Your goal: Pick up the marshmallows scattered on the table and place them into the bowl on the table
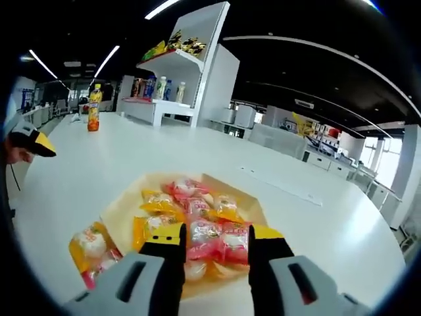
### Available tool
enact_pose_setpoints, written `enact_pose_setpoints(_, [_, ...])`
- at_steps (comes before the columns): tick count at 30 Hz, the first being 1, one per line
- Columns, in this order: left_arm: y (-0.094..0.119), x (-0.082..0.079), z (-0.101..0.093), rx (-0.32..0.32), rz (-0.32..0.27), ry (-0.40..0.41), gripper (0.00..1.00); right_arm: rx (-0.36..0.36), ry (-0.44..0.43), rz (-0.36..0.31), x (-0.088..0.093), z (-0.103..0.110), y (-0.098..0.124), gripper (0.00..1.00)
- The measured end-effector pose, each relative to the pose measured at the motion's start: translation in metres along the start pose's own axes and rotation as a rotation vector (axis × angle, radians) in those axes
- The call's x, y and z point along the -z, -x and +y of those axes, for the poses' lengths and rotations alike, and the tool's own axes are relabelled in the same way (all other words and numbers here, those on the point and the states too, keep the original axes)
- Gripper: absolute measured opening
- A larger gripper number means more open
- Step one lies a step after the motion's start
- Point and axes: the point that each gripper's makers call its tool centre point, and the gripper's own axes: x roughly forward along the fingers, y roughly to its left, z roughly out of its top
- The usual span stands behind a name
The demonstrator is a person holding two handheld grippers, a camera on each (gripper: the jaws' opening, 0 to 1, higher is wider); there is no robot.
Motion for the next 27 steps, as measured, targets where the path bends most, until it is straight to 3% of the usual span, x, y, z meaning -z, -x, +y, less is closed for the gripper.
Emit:
enact_pose_setpoints(11, [0.002, -0.006, -0.005, 0.001, -0.007, -0.016, 0.89, 0.021, -0.054, -0.035, 0.003, -0.010, 0.021, 0.53])
enact_pose_setpoints(17, [0.005, -0.010, -0.009, -0.001, -0.009, -0.025, 0.89, 0.000, -0.083, -0.052, 0.002, -0.009, 0.037, 0.69])
enact_pose_setpoints(19, [0.007, -0.012, -0.011, -0.002, -0.006, -0.033, 0.89, -0.008, -0.093, -0.048, 0.003, -0.007, 0.042, 0.78])
enact_pose_setpoints(20, [0.008, -0.013, -0.013, -0.001, -0.002, -0.045, 0.89, 0.006, -0.126, -0.029, 0.007, -0.009, 0.046, 0.91])
enact_pose_setpoints(21, [0.008, -0.013, -0.014, -0.001, 0.003, -0.056, 0.89, 0.008, -0.135, -0.017, 0.009, -0.011, 0.049, 0.97])
enact_pose_setpoints(27, [0.013, -0.020, -0.022, 0.003, -0.017, -0.056, 0.89, -0.038, -0.157, 0.012, 0.019, 0.001, 0.076, 0.97])
